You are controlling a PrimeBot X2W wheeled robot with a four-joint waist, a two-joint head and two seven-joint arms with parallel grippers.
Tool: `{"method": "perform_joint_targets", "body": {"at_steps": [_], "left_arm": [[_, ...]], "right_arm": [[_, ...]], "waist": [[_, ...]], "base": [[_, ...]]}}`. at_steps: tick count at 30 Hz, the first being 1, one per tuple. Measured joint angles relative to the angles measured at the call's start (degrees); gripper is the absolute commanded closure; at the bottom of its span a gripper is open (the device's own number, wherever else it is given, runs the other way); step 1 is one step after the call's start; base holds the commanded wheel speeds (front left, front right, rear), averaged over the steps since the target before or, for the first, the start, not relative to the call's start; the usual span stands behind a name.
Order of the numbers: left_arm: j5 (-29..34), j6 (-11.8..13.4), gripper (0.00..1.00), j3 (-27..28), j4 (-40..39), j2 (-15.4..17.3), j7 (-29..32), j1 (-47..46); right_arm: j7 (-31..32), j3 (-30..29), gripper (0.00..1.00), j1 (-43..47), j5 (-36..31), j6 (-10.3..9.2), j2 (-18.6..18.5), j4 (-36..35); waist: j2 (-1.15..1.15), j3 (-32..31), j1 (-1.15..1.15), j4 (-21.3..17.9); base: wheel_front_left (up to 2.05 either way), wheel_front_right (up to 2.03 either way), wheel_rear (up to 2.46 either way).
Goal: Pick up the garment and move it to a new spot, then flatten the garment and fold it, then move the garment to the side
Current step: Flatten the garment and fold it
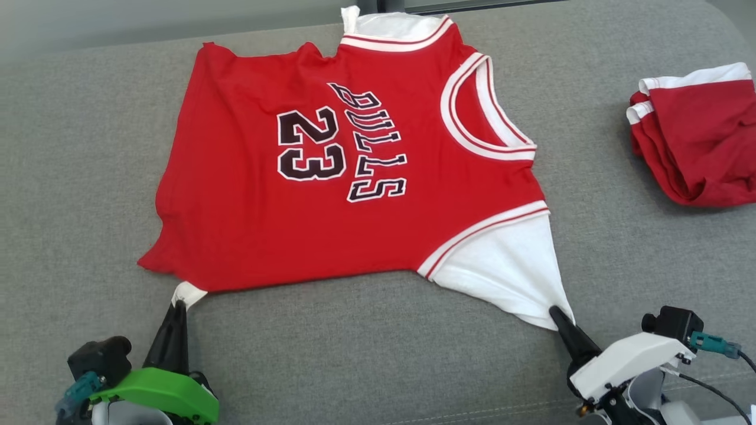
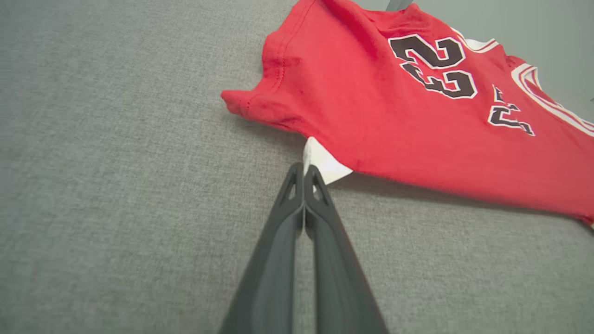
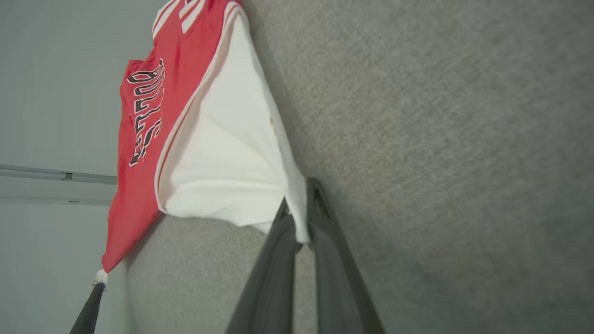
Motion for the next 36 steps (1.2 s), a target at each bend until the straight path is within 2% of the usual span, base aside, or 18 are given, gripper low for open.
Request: {"method": "perform_joint_targets", "body": {"at_steps": [4,10,19,26,29,31,32,33,34,35,36], "left_arm": [[2.9,0.0,1.00,0.6,-1.9,-1.2,0.0,3.5],[4.3,0.0,1.00,2.8,-4.0,-4.0,0.0,7.4],[6.8,0.0,1.00,5.2,-6.5,-5.7,0.0,9.5],[7.9,-1.5,0.99,5.5,-5.1,-6.7,0.0,10.4],[8.4,-1.6,0.84,5.9,-4.3,-6.8,0.0,10.4],[8.6,-2.1,0.65,5.9,-3.8,-6.8,0.0,10.4],[8.6,-2.1,0.60,6.0,-3.6,-6.9,0.0,10.4],[8.6,-2.4,0.60,6.1,-3.4,-6.9,0.0,10.4],[8.6,-2.5,0.53,6.6,-3.4,-7.1,0.0,10.4],[8.6,-2.5,0.24,7.1,-3.4,-7.3,0.0,10.3],[8.6,-2.5,0.00,7.5,-3.3,-7.4,0.0,10.2]], "right_arm": [[0.0,1.4,1.00,3.3,-2.7,0.42,-2.5,-1.6],[-0.7,1.9,1.00,5.6,-3.5,0.40,-2.4,-3.0],[1.1,4.4,1.00,9.2,-3.4,0.80,-2.5,-5.4],[1.7,4.9,1.00,9.4,-3.7,0.75,-3.1,-6.6],[1.9,4.8,1.00,9.3,-4.0,0.64,-3.2,-6.9],[1.8,4.7,1.00,9.3,-4.1,0.23,-3.2,-7.1],[1.8,4.6,1.00,9.4,-4.1,0.21,-3.2,-7.3],[1.8,4.4,1.00,9.4,-4.1,0.14,-3.2,-7.5],[1.8,4.4,1.00,9.4,-4.1,0.14,-3.2,-7.7],[1.8,4.3,1.00,9.4,-4.1,0.14,-3.1,-7.9],[1.8,4.3,1.00,9.3,-4.1,0.09,-3.1,-8.0]], "waist": [[0.00,0.1,0.00,1.5],[0.00,0.2,0.00,3.1],[0.00,0.3,0.00,3.6],[0.00,0.5,0.00,2.6],[0.00,0.4,0.00,2.1],[0.00,0.2,0.00,1.9],[0.00,0.1,0.00,1.8],[0.00,0.1,0.00,1.7],[0.00,0.0,0.00,1.7],[0.00,0.0,0.00,1.7],[0.00,0.0,0.00,1.6]], "base": [[0.00,0.00,0.00],[0.00,0.00,0.00],[0.00,0.00,0.00],[0.00,0.00,0.00],[0.00,0.00,0.00],[0.00,0.00,0.00],[0.00,0.00,0.00],[0.00,0.00,0.00],[0.00,0.00,0.00],[0.00,0.00,0.00],[0.00,0.00,0.00]]}}
